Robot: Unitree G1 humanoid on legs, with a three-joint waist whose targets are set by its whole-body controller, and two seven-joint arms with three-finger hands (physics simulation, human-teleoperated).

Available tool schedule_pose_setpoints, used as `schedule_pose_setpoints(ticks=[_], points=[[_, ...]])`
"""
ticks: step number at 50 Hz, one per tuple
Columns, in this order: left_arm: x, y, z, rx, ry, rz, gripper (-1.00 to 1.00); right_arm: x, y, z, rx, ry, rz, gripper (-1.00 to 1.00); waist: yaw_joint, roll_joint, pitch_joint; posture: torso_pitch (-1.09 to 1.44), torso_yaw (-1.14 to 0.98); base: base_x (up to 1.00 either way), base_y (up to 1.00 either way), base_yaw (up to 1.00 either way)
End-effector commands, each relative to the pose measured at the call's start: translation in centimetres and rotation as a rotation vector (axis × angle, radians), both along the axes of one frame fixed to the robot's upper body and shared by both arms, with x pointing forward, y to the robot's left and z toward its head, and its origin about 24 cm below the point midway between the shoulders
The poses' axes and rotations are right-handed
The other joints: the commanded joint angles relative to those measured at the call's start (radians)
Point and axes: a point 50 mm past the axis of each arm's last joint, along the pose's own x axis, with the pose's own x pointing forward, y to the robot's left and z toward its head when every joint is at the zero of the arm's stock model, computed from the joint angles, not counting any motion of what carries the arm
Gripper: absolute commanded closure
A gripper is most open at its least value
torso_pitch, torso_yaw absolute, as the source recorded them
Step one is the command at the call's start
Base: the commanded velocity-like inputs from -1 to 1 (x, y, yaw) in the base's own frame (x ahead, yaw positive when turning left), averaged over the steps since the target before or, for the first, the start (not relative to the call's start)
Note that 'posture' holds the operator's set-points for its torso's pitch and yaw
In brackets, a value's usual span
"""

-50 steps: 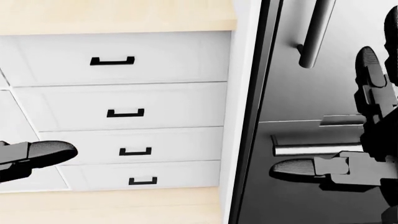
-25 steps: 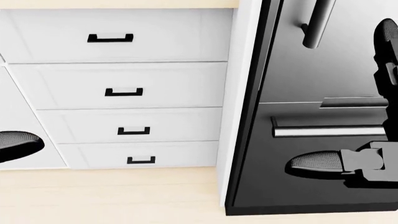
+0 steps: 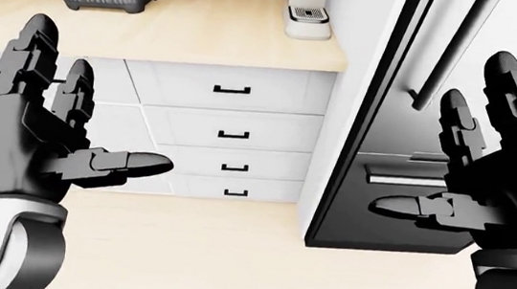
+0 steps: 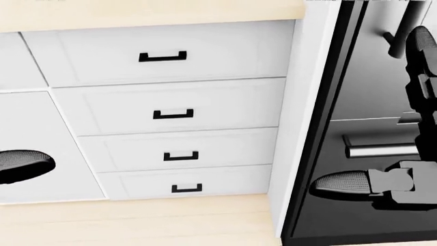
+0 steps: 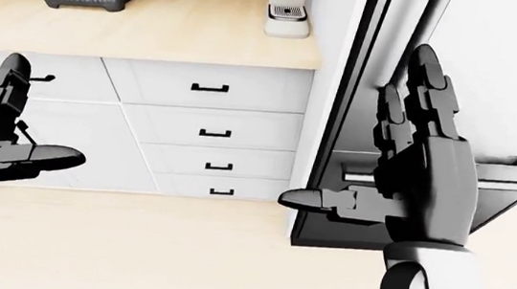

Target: Navigate to the stove.

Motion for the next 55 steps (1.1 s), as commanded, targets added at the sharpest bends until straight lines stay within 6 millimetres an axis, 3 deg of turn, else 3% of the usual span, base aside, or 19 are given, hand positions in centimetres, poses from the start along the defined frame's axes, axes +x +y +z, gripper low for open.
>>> schedule_pose_setpoints(ticks=[1,4,10,12,13,14,20,25,26,29,34,37,38,39,42,47,53,55], points=[[-0.58,-0.12,1.11,0.019,-0.082,0.005,-1.00,-0.43,-0.16,1.00,-0.016,-0.071,-0.012,-1.00,-0.004,0.006,-0.019,0.00,0.00,0.00,0.55,0.00],[-0.56,-0.17,1.02,0.017,-0.080,0.001,-1.00,-0.39,-0.29,0.89,-0.011,-0.069,-0.021,-1.00,0.003,-0.029,-0.026,0.00,0.00,0.00,0.54,0.00],[-0.55,-0.22,0.79,0.025,-0.077,0.003,-1.00,-0.42,-0.33,0.87,-0.012,-0.067,-0.020,-1.00,0.003,-0.093,-0.006,0.00,0.00,0.00,0.54,0.00],[-0.56,-0.21,0.80,0.026,-0.077,0.003,-1.00,-0.43,-0.29,0.88,-0.011,-0.065,-0.019,-1.00,0.003,-0.140,-0.015,0.00,0.00,0.00,0.33,0.00],[-0.55,-0.17,0.81,0.024,-0.078,0.003,-1.00,-0.43,-0.24,0.89,-0.014,-0.066,-0.016,-1.00,0.004,-0.102,0.004,0.00,0.00,0.00,0.00,0.00],[-0.56,-0.22,0.83,0.023,-0.077,0.002,-1.00,-0.43,-0.25,0.86,-0.013,-0.064,-0.018,-1.00,0.009,-0.096,-0.001,0.00,0.00,0.00,0.00,0.00],[-0.57,-0.19,0.85,0.022,-0.075,0.000,-1.00,-0.43,-0.19,0.89,-0.015,-0.060,-0.013,-1.00,0.015,-0.071,-0.014,0.00,0.00,0.00,0.00,0.00],[-0.54,-0.23,0.75,0.023,-0.072,0.000,-1.00,-0.44,-0.25,0.81,-0.017,-0.057,-0.015,-1.00,0.015,-0.064,-0.007,0.00,0.00,0.00,0.00,0.00],[-0.56,-0.23,0.76,0.022,-0.072,0.000,-1.00,-0.45,-0.26,0.84,-0.016,-0.058,-0.014,-1.00,0.010,-0.054,-0.021,0.00,0.00,0.00,0.07,0.00],[-0.63,-0.25,0.86,0.019,-0.074,-0.002,-1.00,-0.43,-0.26,0.77,-0.017,-0.054,-0.015,-1.00,0.003,-0.053,-0.023,0.00,0.00,0.00,0.08,0.00],[-0.58,-0.23,0.84,0.017,-0.073,-0.003,-1.00,-0.43,-0.24,0.75,-0.022,-0.054,-0.014,-1.00,-0.003,-0.068,-0.017,0.00,0.00,0.00,0.10,0.00],[-0.61,-0.24,0.84,0.017,-0.072,-0.003,-1.00,-0.40,-0.21,0.67,-0.024,-0.054,-0.014,-1.00,-0.004,-0.134,-0.019,0.00,0.00,0.00,0.32,0.00],[-0.62,-0.22,0.86,0.017,-0.073,-0.002,-1.00,-0.37,-0.18,0.62,-0.025,-0.053,-0.013,-1.00,-0.012,-0.116,-0.016,0.00,0.00,0.00,0.50,0.00],[-0.58,-0.20,0.83,0.016,-0.073,-0.003,-1.00,-0.36,-0.16,0.58,-0.025,-0.052,-0.013,-1.00,-0.006,-0.138,-0.026,0.00,0.00,0.00,0.51,0.00],[-0.47,-0.16,0.72,0.016,-0.073,-0.003,-1.00,-0.30,-0.08,0.47,-0.029,-0.051,-0.011,-1.00,-0.013,-0.136,-0.031,0.00,0.00,0.00,0.50,0.00],[-0.47,-0.19,0.77,0.016,-0.072,-0.005,-1.00,-0.25,-0.07,0.43,-0.030,-0.050,-0.010,-1.00,-0.011,-0.100,-0.019,0.00,0.00,0.00,0.50,0.00],[-0.52,-0.27,0.75,0.018,-0.072,-0.008,-1.00,-0.27,-0.07,0.40,-0.031,-0.046,-0.009,-1.00,-0.019,-0.030,-0.021,0.00,0.00,0.00,0.55,0.00],[-0.55,-0.29,0.77,0.018,-0.072,-0.009,-1.00,-0.28,-0.07,0.45,-0.029,-0.045,-0.007,-1.00,-0.018,-0.026,-0.025,0.00,0.00,0.00,0.75,0.00]])
